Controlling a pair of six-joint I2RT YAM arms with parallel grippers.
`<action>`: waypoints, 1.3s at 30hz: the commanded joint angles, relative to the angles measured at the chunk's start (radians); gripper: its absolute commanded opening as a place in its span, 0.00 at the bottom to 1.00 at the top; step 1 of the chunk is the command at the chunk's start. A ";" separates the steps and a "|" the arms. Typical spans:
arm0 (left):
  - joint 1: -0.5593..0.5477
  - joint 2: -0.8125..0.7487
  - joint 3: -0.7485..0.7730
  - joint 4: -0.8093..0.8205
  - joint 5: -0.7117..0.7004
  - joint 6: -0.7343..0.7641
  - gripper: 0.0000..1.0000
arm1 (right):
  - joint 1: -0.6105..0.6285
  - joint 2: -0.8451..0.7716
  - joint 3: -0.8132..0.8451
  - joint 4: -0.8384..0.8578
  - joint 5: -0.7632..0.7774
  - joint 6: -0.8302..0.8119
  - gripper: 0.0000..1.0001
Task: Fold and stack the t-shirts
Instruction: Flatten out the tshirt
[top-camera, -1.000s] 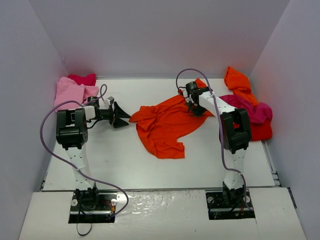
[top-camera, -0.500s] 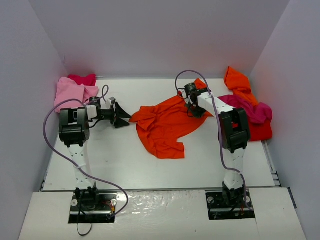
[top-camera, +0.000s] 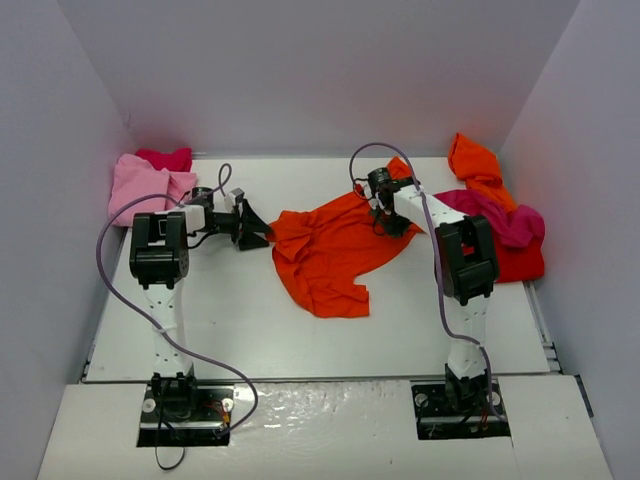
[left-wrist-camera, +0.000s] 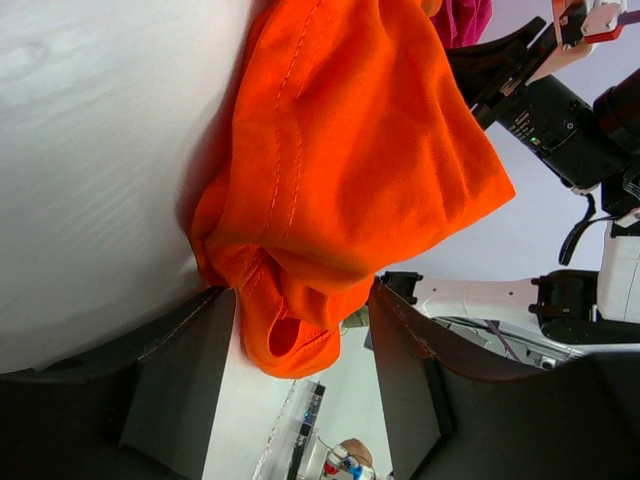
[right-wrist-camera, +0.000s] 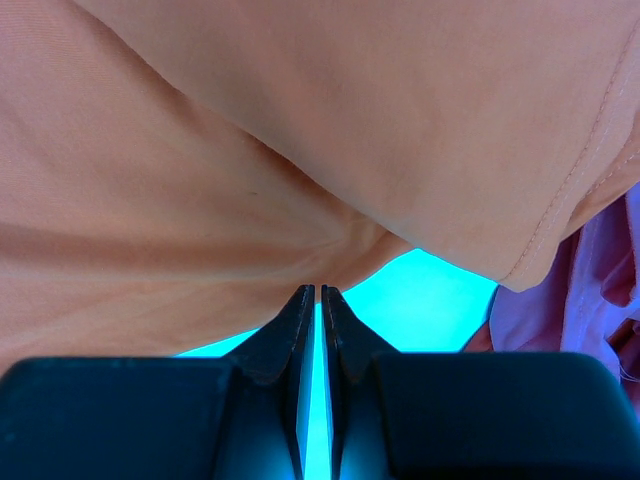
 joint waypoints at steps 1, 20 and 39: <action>-0.052 0.009 0.001 -0.083 -0.003 0.006 0.52 | 0.010 -0.007 0.001 -0.002 0.040 -0.004 0.05; 0.061 -0.071 0.051 -0.216 -0.113 0.125 0.48 | 0.027 0.002 -0.006 0.005 0.060 -0.013 0.04; 0.017 -0.023 0.153 -0.385 -0.200 0.259 0.48 | 0.057 -0.002 -0.012 0.005 0.082 -0.013 0.04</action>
